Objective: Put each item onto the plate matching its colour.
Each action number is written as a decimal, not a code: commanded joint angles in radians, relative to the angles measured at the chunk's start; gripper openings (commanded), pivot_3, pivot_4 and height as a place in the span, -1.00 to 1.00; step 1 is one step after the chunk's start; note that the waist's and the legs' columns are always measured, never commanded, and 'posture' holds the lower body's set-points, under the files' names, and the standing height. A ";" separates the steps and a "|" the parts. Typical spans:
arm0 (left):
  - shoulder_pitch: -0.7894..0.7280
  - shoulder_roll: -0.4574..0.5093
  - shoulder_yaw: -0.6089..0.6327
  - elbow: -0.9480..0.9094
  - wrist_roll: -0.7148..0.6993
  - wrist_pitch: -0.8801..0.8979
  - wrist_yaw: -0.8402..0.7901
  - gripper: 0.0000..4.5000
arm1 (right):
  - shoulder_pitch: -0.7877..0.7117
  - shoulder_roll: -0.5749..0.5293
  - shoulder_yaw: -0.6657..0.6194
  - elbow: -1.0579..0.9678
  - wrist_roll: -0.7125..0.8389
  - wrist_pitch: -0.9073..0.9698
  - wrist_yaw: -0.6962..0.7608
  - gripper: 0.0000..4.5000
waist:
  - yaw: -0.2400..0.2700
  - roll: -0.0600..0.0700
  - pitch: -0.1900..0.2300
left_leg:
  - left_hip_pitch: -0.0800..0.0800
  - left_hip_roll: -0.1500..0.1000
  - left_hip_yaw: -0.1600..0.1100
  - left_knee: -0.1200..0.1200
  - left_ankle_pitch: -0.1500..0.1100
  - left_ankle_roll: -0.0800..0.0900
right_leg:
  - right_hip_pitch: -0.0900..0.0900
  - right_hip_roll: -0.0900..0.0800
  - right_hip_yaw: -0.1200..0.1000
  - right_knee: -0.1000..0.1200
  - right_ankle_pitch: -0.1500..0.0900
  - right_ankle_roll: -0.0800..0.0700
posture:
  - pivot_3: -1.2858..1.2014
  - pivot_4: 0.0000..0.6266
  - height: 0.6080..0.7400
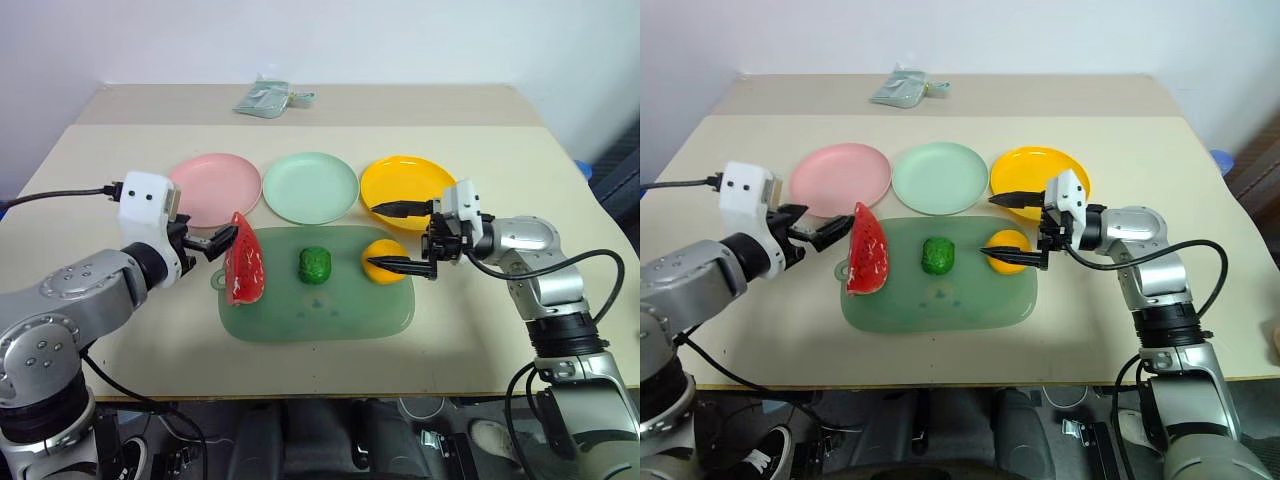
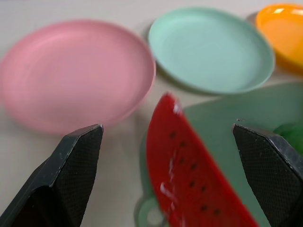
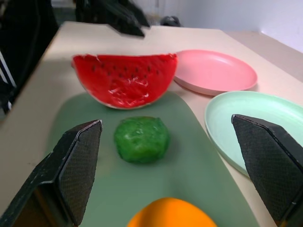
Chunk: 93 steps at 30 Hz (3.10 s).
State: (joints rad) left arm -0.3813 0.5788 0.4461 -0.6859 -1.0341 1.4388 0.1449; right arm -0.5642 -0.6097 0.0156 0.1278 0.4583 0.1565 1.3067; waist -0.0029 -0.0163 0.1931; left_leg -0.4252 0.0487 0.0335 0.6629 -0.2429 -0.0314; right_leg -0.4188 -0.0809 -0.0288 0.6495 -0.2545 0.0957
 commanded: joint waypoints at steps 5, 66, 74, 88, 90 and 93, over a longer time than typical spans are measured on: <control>-0.011 -0.129 -0.064 -0.053 0.038 0.002 0.096 1.00 | 0.036 -0.004 -0.029 -0.140 0.053 0.037 -0.015 0.99 | 0.008 0.000 0.000 | 0.000 0.000 0.000 0.000 0.000 0.000 | 0.001 0.000 0.000 0.000 0.000 0.000 | 0.03 -0.52 1.00; 0.015 -0.041 -0.269 0.058 0.367 -0.177 -0.247 -0.98 | 0.060 -0.020 -0.033 -0.125 0.002 0.004 -0.075 1.00 | 0.014 0.000 0.000 | 0.000 0.000 0.000 0.000 0.000 0.000 | 0.001 0.000 0.000 0.000 0.000 0.000 | 0.03 -0.52 1.00; 0.005 -0.027 -0.268 0.051 0.391 -0.208 -0.291 -0.98 | 0.058 -0.013 -0.029 -0.120 0.001 -0.001 -0.082 1.00 | 0.015 0.000 0.000 | 0.000 0.000 0.000 0.000 0.000 0.000 | 0.001 0.000 0.000 0.000 0.000 0.000 | 0.03 -0.52 1.00; -0.267 -0.030 -0.283 0.401 0.541 -0.456 -0.341 -0.98 | -0.040 0.174 -0.036 -0.089 -0.046 -0.064 -0.308 1.00 | 0.014 0.000 0.000 | 0.000 0.000 0.000 0.000 0.000 0.000 | 0.000 0.001 0.000 0.000 0.000 0.000 | 0.03 -0.52 1.00; -0.318 -0.033 -0.310 0.527 0.597 -0.565 -0.368 -0.98 | -0.069 0.201 -0.042 -0.046 -0.075 -0.094 -0.364 1.00 | 0.014 0.000 0.000 | 0.000 0.000 0.000 0.000 0.000 0.000 | 0.000 0.001 -0.001 0.000 0.000 0.000 | 0.03 -0.52 1.00; -0.408 -0.056 -0.321 0.776 0.662 -0.757 -0.425 -0.98 | -0.089 0.219 -0.035 -0.022 -0.099 -0.113 -0.399 1.00 | 0.019 0.000 0.000 | 0.000 0.000 0.001 0.000 0.000 0.000 | 0.000 0.001 -0.001 -0.001 0.000 0.000 | 0.03 -0.52 1.00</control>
State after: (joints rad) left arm -0.7487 0.5291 0.1239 0.0051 -0.4103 0.7898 -0.2558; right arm -0.6384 -0.3935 0.0006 0.1184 0.3630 0.0667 0.9287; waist 0.0157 -0.0163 0.1930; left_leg -0.4259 0.0483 0.0344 0.6629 -0.2426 -0.0318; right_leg -0.4190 -0.0804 -0.0296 0.6479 -0.2544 0.0957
